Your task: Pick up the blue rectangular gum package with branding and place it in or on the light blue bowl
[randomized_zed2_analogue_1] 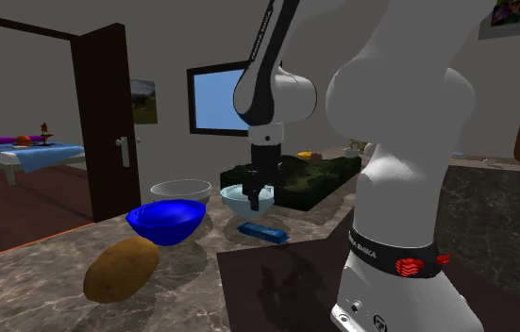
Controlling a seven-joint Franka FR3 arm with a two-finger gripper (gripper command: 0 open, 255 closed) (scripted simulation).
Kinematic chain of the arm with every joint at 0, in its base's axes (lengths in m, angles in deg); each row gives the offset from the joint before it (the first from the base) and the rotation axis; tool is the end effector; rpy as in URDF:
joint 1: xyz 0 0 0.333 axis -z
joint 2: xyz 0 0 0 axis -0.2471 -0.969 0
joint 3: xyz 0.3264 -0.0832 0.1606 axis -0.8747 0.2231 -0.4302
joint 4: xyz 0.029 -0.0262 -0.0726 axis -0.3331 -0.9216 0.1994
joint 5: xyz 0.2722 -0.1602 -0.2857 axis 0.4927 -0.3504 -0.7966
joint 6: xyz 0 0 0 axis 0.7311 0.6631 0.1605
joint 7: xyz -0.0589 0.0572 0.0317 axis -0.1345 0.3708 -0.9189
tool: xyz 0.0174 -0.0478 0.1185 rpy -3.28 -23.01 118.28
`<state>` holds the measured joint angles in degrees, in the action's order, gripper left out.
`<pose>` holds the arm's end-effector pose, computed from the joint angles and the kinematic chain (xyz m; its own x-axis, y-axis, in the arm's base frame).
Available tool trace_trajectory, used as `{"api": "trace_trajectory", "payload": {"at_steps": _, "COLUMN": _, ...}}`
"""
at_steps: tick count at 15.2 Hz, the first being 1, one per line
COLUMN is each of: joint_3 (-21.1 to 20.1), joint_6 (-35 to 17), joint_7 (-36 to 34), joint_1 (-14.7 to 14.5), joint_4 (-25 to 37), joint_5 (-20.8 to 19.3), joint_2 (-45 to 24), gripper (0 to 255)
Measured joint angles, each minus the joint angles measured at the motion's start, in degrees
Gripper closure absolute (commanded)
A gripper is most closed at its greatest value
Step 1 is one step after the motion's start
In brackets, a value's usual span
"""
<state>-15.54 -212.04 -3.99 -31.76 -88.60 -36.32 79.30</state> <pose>0.3088 0.1129 0.2457 0.8290 0.5592 -0.0027 0.5591 -0.8287 0.0250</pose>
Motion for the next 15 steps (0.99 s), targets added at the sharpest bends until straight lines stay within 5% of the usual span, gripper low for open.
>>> {"api": "trace_trajectory", "payload": {"at_steps": 8, "joint_3": -1.28, "joint_6": -14.46, "joint_7": -2.59, "joint_1": 0.08, "joint_4": 0.9, "joint_5": -4.91, "joint_2": -15.33, "gripper": 0}}
{"api": "trace_trajectory", "payload": {"at_steps": 15, "joint_3": -0.26, "joint_6": -17.33, "joint_7": -4.88, "joint_1": 0.04, "joint_4": 1.56, "joint_5": -8.2, "joint_2": -18.86, "gripper": 0}}
